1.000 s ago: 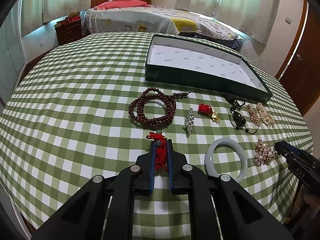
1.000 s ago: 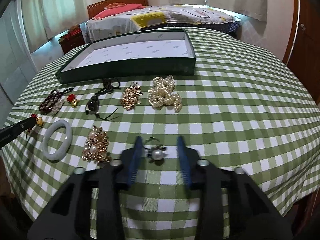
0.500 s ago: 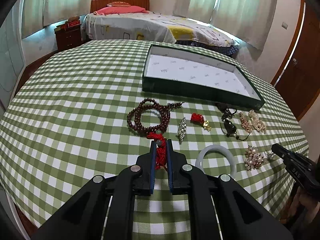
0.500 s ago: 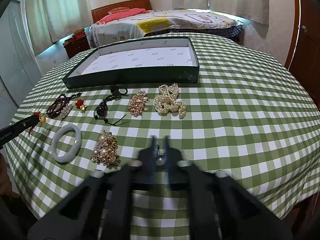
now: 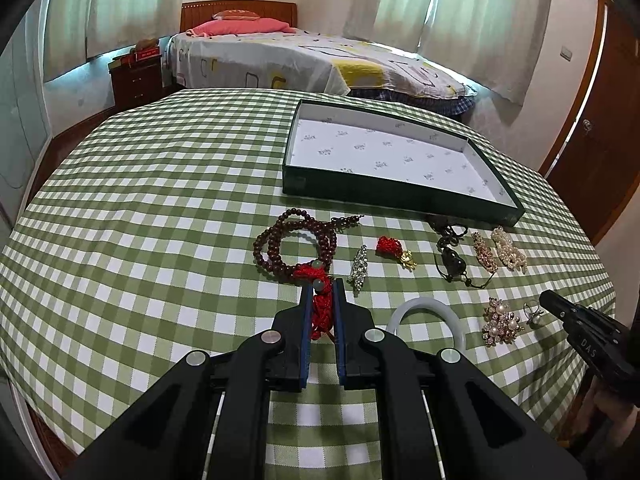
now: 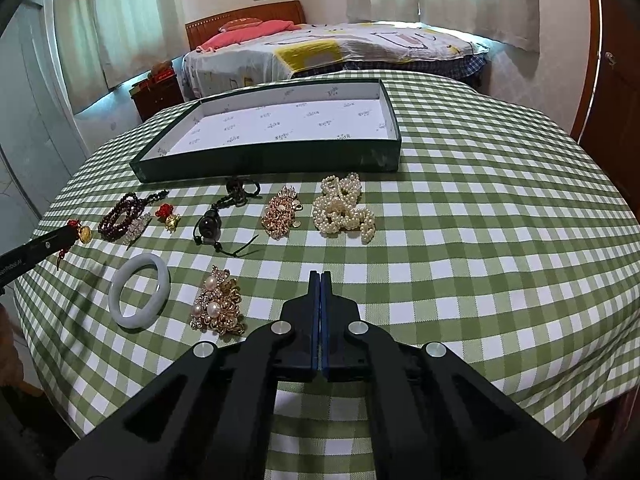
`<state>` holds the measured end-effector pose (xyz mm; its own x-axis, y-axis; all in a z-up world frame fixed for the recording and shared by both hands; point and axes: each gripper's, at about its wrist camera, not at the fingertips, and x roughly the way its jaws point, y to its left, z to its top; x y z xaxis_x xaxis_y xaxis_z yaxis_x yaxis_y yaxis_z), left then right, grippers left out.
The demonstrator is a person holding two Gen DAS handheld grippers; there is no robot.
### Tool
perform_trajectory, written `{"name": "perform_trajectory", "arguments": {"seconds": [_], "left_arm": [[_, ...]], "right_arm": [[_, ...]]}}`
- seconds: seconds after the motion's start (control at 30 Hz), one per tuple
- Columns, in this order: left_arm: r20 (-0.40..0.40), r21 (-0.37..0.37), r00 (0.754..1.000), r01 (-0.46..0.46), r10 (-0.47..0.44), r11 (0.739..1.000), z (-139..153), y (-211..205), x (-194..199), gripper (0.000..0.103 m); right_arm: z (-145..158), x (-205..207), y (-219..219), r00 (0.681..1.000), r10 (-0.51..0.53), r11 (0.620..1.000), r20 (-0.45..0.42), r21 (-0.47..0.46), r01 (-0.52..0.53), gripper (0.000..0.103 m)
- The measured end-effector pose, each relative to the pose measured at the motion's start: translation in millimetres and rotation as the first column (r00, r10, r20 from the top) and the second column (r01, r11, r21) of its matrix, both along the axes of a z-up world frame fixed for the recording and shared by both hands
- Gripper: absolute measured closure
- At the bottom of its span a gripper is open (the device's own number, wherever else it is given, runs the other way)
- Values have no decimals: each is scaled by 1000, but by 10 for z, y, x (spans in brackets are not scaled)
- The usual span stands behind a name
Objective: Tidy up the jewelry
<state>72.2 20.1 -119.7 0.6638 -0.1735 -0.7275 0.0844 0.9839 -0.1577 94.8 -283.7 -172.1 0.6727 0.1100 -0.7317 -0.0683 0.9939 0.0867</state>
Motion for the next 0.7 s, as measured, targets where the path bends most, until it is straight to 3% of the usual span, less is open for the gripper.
{"name": "perform_trajectory", "arguments": {"seconds": [0.1,0.13,0.17,0.23,0.4,0.47,0.7], "left_arm": [[-4,-1,1000,2,-2,1000,-5,7,-3,93],[-4,-1,1000,3,-3,1000,-6,5,-5,93],[-4,0,1000,3,-3,1000,-6,4,-4,93],[-4,0,1000,3,-3,1000,-6,3,-2,93],[-7,1,1000,3,-3,1000,-10,-1,1,93],[-7,1,1000,3,-3,1000,-11,-2,1,93],[-15,3,1000,5,-5,1000,-42,-15,-1,93]], "right_arm": [[-31,13,1,1000,7,1000,-19,13,-7,97],[-37,13,0,1000,-2,1000,-25,7,2,81],[-41,14,-4,1000,-7,1000,-26,7,7,54],[-38,1,-10,1000,-19,1000,-17,8,19,46],[-85,16,27,999,7,1000,-46,8,-7,48],[-97,11,48,999,20,1000,-51,11,-19,57],[-95,0,147,997,61,998,-51,5,-61,67]]}}
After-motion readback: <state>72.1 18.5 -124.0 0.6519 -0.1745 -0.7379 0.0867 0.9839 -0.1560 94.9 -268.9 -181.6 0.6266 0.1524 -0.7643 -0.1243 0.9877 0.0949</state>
